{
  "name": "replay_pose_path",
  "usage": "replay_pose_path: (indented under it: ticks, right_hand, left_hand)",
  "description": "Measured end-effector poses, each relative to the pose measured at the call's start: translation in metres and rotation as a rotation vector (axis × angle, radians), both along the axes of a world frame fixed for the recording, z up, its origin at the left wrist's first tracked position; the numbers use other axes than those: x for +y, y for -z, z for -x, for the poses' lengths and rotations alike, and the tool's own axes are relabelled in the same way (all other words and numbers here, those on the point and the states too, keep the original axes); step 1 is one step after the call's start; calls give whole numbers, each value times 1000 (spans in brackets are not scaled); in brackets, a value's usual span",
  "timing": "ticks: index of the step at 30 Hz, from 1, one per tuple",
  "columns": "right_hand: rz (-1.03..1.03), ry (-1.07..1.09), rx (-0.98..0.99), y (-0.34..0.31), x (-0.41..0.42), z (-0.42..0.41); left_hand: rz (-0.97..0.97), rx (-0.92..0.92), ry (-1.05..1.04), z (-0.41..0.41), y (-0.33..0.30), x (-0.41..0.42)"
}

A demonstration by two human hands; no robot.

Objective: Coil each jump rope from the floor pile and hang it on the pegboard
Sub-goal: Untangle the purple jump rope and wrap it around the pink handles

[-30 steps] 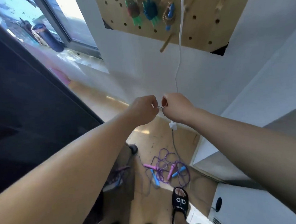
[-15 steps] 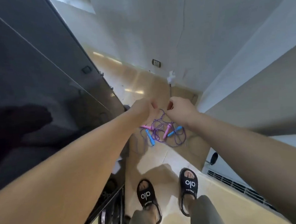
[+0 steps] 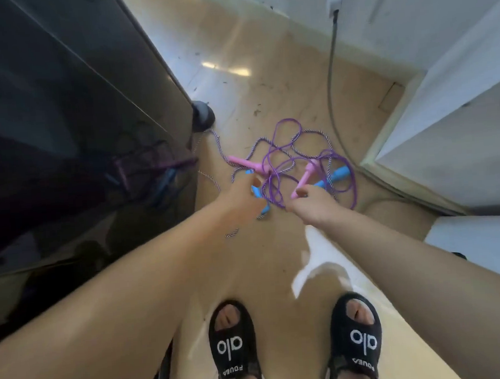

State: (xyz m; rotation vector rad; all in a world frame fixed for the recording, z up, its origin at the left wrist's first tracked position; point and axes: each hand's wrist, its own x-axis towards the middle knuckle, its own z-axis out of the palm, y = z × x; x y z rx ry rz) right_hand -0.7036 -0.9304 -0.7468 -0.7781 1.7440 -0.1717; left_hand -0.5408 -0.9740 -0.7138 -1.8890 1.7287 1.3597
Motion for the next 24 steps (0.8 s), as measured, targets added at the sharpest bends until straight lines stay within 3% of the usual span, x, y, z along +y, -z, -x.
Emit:
replay_pose_path:
  ticks: [5, 11, 13, 18, 24]
  right_hand:
    - [-40, 320, -118, 123, -2, -12]
    - [-42, 566, -330, 184, -28, -31]
    - [-24, 572, -404, 185, -26, -35]
    - [62, 439, -362, 156, -19, -36]
    - [102, 349, -481, 58, -2, -36]
  left_hand:
    - [-14, 21, -28, 3, 124, 16]
    - [36, 44, -34, -3, 193, 23]
    - [47, 61, -34, -5, 200, 26]
    - [93, 168, -93, -8, 187, 35]
    - [305, 364, -40, -3, 123, 55]
